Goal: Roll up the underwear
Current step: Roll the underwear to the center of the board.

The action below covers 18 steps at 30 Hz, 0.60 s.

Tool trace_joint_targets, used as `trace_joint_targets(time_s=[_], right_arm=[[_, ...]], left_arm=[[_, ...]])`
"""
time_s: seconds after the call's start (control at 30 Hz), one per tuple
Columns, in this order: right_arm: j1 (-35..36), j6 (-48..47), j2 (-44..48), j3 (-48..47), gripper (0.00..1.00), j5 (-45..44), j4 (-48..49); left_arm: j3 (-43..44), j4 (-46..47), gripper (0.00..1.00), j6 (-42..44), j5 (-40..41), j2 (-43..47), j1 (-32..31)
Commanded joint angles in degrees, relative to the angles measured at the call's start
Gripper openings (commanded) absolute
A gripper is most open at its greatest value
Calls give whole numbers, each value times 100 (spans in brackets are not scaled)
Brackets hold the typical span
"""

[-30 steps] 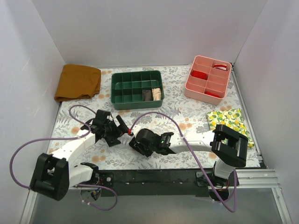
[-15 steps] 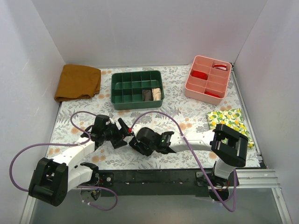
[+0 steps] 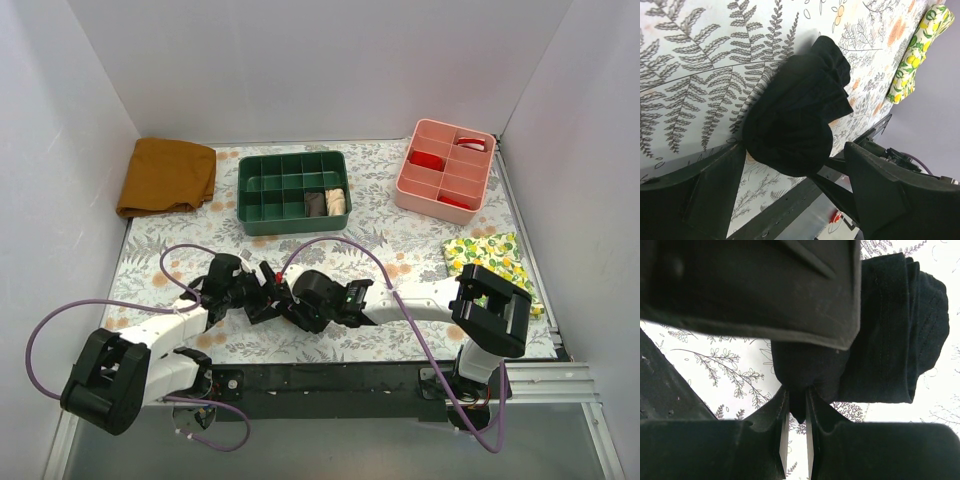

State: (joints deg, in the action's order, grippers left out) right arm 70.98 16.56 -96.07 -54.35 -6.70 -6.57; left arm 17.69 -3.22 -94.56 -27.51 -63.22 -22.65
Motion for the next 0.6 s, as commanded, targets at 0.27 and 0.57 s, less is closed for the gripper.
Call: trace_joint_targets(time_s=[0.27, 0.57], right_arm=[[-84, -65, -289, 161, 8, -95, -609], [-84, -30, -281, 161, 8, -33, -565]], left_arm=[[68, -20, 71, -71, 650, -287, -257], [120, -407, 64, -10, 1168, -418, -433]])
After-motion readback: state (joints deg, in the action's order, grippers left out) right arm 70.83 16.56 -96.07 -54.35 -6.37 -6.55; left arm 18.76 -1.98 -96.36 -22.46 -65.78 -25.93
